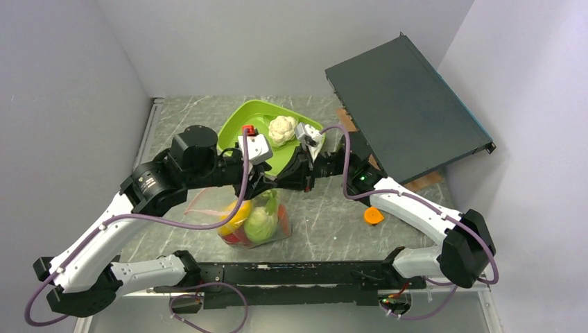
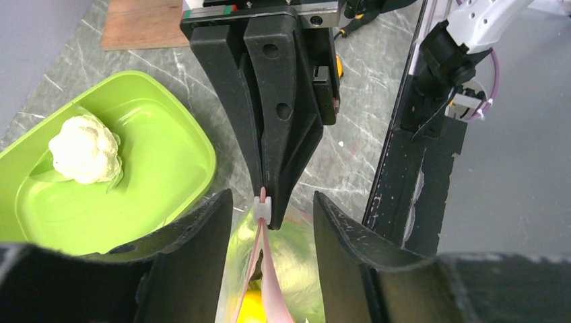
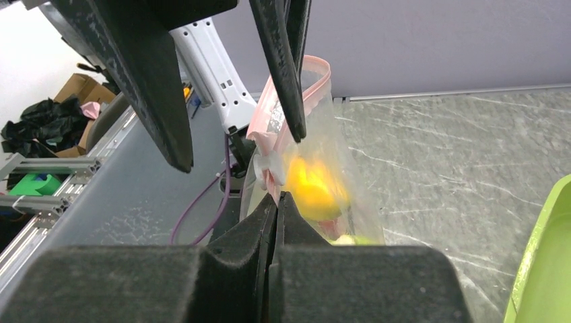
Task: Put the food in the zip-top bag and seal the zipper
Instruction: Zip the zipper food storage bag at the center of the board.
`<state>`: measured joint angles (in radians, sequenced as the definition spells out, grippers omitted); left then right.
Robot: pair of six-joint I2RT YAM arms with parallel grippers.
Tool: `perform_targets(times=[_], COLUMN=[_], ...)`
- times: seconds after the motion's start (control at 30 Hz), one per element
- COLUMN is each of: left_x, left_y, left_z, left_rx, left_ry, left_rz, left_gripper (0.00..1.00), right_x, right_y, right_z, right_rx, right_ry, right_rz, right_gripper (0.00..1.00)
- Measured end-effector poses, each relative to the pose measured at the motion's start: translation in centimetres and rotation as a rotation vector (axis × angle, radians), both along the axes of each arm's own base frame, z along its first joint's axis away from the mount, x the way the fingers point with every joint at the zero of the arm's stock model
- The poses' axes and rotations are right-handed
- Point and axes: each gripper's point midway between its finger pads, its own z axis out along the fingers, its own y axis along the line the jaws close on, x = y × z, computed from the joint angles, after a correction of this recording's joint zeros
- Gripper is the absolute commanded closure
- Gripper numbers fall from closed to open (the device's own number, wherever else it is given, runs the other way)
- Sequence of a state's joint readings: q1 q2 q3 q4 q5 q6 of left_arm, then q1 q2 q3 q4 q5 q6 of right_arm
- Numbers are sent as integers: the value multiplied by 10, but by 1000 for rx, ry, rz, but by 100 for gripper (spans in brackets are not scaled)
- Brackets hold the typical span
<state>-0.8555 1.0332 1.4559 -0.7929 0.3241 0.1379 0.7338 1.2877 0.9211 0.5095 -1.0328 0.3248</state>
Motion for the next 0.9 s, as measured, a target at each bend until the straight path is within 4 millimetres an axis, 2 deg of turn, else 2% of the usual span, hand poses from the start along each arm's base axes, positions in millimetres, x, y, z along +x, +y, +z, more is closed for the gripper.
perform_targets(times=[0.13,0.23,0.73,0.9], left_x=[2,2,10,13], left_y=[-3,-2,-1,-4], left_z=[-5,-9,-20,-25], left_rx=[33,51,107,123], left_ry=[-4,-5,-20,-12], left_rz=[-15,-20,-7,-11], left_gripper=[48,56,76,95], right_x=[1,1,2,3], right_y=[0,0,0,1], right_z=[-1,-2,-1,-1], right_rx=[-5,-8,-21,-25], right_ry=[4,8,8,4], right_rz=[-4,-4,-9,-15], right_gripper=[100,100,100,100])
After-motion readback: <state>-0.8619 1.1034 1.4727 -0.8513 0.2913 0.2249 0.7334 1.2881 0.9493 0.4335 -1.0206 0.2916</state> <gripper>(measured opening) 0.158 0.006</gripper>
